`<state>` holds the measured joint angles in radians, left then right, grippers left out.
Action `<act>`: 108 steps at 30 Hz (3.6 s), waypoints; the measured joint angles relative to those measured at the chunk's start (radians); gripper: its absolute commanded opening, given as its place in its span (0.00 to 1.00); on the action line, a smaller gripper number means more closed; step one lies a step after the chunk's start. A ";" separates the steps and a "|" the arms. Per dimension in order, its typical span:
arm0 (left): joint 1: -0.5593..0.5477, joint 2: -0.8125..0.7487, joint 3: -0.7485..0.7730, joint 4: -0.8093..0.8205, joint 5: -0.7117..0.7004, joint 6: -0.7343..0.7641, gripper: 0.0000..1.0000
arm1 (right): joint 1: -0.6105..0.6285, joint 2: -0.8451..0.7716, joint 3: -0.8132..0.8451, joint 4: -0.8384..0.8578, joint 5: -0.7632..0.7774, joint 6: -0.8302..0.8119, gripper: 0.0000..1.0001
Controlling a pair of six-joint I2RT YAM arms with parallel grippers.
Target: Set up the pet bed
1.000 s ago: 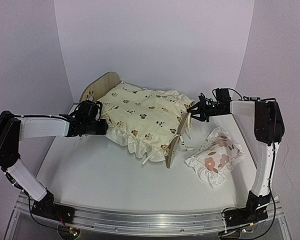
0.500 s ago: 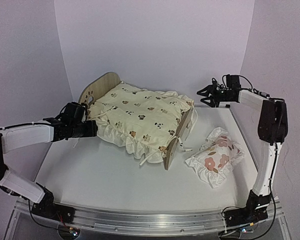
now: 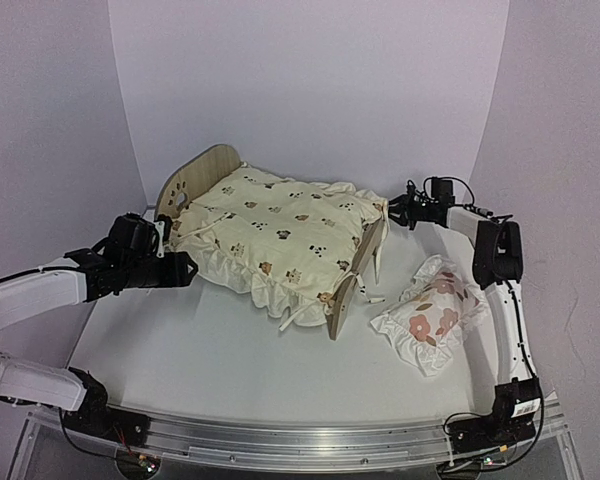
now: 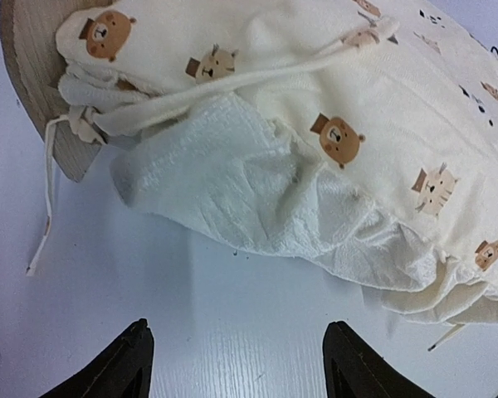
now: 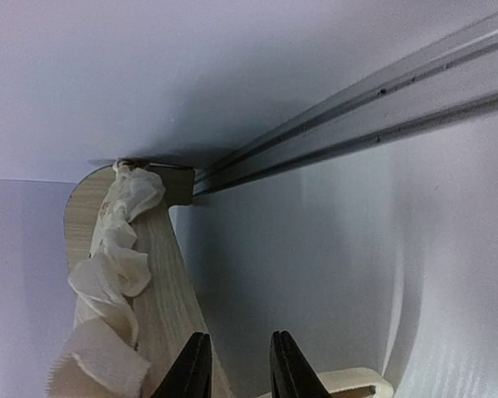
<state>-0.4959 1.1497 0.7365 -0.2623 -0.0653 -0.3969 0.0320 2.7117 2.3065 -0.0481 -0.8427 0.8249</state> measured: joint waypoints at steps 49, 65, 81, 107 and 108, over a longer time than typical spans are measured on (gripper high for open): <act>0.052 0.331 0.174 -0.008 -0.296 0.184 0.57 | 0.906 -0.916 -1.511 0.389 0.172 -0.132 0.21; -0.001 0.420 0.259 0.046 -0.215 0.229 0.70 | 0.952 -1.378 -1.378 -0.356 0.990 -0.574 0.80; -0.010 0.216 0.311 -0.189 -0.330 0.104 1.00 | 0.539 -1.158 -0.898 -0.431 0.807 -1.047 0.98; -0.015 0.028 0.249 -0.260 -0.141 0.033 0.98 | 0.315 -0.363 -0.089 -0.394 0.259 -1.128 0.29; -0.016 0.030 0.247 -0.260 -0.135 0.033 0.97 | 0.312 -0.354 -0.078 -0.394 0.248 -1.127 0.22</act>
<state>-0.5117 1.1793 0.9837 -0.5220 -0.2003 -0.3641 0.3444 2.3581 2.2283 -0.4423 -0.5948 -0.3016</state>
